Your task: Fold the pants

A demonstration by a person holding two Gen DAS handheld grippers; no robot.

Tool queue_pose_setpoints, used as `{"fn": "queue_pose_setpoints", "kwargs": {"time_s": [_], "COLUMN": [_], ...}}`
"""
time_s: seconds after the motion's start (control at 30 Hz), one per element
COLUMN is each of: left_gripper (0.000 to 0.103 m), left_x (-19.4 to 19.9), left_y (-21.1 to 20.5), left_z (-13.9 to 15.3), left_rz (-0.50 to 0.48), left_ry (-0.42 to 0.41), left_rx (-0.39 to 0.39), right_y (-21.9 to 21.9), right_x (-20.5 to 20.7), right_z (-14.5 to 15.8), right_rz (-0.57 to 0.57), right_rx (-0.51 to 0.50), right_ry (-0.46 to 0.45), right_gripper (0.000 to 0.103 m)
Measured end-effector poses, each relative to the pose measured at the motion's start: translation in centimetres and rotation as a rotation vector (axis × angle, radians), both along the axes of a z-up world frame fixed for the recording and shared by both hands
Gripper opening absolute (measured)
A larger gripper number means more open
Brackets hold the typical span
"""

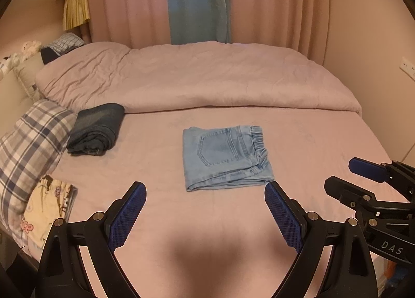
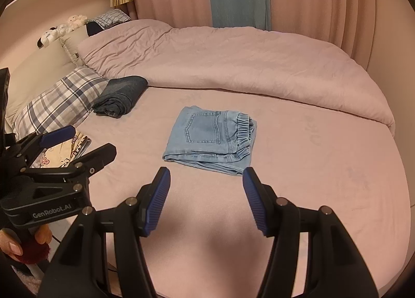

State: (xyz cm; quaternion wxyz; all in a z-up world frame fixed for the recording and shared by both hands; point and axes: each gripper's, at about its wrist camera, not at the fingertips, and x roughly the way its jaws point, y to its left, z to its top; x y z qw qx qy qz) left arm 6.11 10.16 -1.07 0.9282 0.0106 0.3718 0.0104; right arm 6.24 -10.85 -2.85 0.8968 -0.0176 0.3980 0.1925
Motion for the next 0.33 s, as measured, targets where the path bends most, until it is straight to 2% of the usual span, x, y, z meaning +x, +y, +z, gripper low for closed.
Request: {"fn": "queue_pose_setpoints", "kwargs": {"time_s": [0.33], "left_gripper": [0.093], "left_x": [0.11], "left_y": [0.29], "left_z": [-0.17], "left_rz": [-0.004], "left_ry": [0.011], "left_rx": [-0.01], "right_y": [0.18], "right_x": [-0.05], "right_z": [-0.03], "right_rz": [0.001], "right_rx": [0.003], "right_ry": [0.002], "right_gripper": [0.058]}}
